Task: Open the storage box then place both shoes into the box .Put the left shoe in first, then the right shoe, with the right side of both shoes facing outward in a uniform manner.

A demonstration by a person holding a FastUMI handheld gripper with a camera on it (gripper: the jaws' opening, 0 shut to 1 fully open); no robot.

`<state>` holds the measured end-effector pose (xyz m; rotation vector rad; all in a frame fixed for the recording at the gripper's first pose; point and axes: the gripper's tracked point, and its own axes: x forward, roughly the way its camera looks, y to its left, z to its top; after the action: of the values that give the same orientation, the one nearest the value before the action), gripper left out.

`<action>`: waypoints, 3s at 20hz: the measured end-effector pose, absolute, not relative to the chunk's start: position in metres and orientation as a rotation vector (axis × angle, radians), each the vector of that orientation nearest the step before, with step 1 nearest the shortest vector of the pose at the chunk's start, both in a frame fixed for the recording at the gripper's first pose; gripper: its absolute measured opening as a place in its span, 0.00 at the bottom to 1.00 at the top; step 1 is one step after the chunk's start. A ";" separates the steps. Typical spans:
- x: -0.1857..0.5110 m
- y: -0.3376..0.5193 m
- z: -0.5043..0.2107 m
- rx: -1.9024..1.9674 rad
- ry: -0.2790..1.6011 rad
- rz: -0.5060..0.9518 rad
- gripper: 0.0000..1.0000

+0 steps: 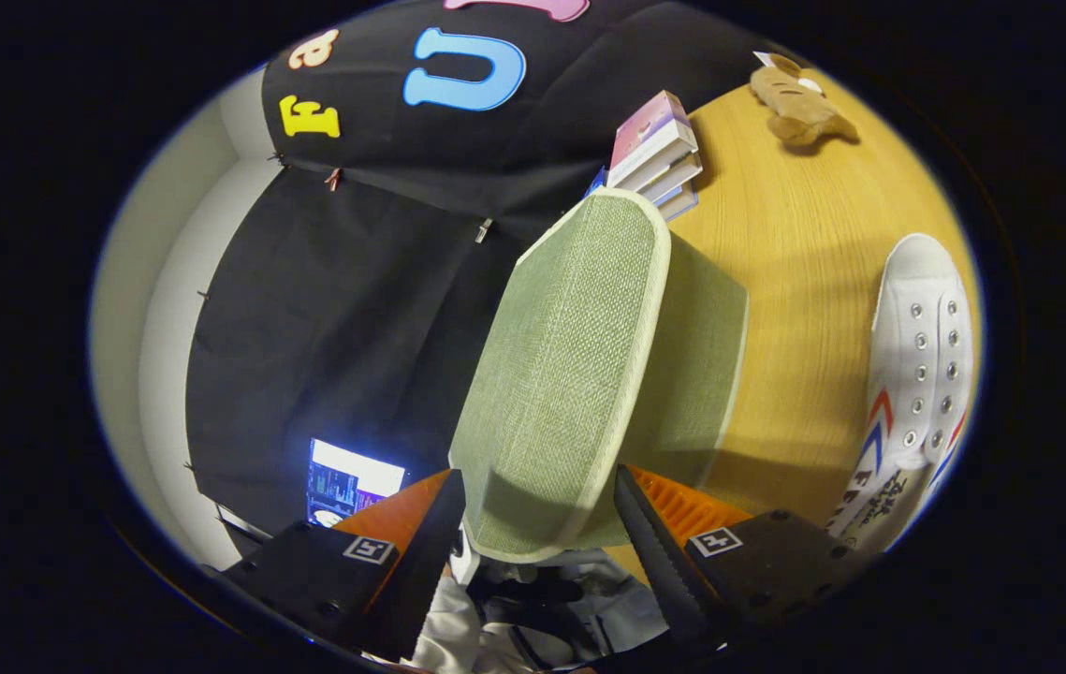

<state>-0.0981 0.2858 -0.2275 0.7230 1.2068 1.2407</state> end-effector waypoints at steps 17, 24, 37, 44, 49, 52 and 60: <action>-0.085 0.293 -0.188 0.913 1.329 1.103 0.05; -0.074 0.307 -0.157 0.885 1.273 1.055 0.05; -0.081 0.389 -0.060 0.830 1.088 1.022 0.06; -0.106 0.471 -0.042 0.858 1.078 1.062 0.06; -0.124 0.529 -0.049 0.826 1.090 1.097 0.07; -0.138 0.562 -0.060 0.783 1.107 1.102 0.07; -0.156 0.604 -0.091 0.612 1.100 1.145 0.10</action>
<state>-0.1561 0.6042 -0.0907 0.6122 1.1005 1.1452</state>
